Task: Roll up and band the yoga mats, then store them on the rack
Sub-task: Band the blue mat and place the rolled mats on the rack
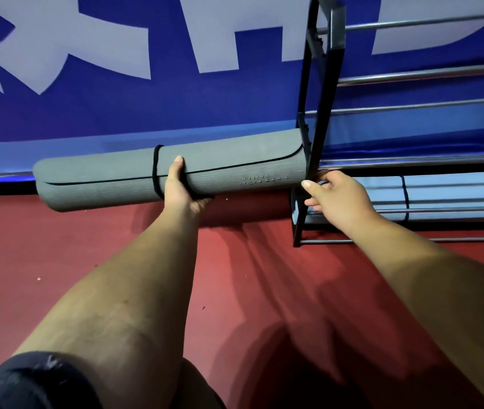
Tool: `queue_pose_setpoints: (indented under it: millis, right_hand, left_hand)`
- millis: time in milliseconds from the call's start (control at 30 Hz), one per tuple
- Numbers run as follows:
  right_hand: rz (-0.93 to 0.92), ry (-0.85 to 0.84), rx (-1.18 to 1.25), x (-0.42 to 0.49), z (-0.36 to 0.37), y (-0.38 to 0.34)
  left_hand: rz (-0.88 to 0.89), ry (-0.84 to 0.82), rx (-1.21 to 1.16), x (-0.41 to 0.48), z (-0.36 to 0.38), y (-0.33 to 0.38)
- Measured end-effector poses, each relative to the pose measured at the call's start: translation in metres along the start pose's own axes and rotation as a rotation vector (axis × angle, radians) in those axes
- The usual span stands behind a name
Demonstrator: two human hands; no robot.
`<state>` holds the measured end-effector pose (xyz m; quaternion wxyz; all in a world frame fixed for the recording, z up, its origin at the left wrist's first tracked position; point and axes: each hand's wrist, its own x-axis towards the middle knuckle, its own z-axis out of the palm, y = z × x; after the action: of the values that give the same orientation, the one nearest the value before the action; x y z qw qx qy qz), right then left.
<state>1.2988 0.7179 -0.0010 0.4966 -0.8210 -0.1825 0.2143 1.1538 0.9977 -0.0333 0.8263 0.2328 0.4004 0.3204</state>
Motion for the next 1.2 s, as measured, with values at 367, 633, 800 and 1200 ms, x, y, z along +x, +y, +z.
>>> queue_pose_setpoints:
  millis: [367, 633, 800, 1200]
  right_hand:
    - [0.082, 0.033, -0.009, 0.013, 0.018, -0.009]
    - [0.325, 0.036, 0.279, 0.046, 0.019, 0.003]
    - [0.414, -0.099, 0.375, 0.047, 0.026, -0.003]
    - [0.326, -0.034, 0.655, 0.051, 0.035, -0.008]
  left_hand:
    - [0.027, -0.095, -0.013, 0.003, -0.007, 0.004]
    - [0.0, -0.102, -0.049, 0.001, -0.014, 0.001]
    - [0.005, -0.098, -0.033, -0.001, -0.013, 0.003]
    - [-0.001, -0.132, -0.022, -0.02, 0.006, 0.003]
